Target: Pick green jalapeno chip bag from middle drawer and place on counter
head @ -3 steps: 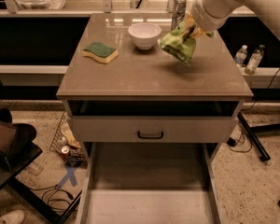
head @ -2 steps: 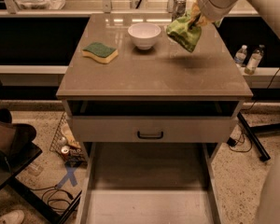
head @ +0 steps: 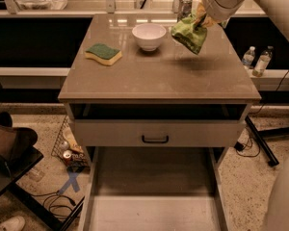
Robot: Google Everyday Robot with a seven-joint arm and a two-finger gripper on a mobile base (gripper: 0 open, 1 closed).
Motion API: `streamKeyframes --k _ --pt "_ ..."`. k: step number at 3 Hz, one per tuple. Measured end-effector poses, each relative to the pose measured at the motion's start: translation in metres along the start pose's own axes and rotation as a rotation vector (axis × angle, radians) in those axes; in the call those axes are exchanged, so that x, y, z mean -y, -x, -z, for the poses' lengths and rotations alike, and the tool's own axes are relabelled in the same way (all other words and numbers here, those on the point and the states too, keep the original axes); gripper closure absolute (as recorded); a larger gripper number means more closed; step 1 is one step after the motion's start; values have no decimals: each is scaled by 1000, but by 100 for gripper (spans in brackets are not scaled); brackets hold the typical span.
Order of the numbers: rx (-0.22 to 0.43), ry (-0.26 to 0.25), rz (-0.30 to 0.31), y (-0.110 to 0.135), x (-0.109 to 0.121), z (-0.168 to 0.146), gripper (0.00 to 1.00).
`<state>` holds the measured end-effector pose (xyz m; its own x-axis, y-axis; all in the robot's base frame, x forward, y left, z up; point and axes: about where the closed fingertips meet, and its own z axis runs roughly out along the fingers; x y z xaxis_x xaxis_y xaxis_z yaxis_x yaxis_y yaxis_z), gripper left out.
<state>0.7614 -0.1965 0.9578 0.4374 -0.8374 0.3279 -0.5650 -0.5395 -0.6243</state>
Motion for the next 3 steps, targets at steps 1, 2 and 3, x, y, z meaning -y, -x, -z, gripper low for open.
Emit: streamKeyframes --k 1,2,3 --pt "3 2 1 1 -1 -2 28" --pt "5 5 2 3 -1 -4 4" --pt "7 6 3 4 -1 -5 0"
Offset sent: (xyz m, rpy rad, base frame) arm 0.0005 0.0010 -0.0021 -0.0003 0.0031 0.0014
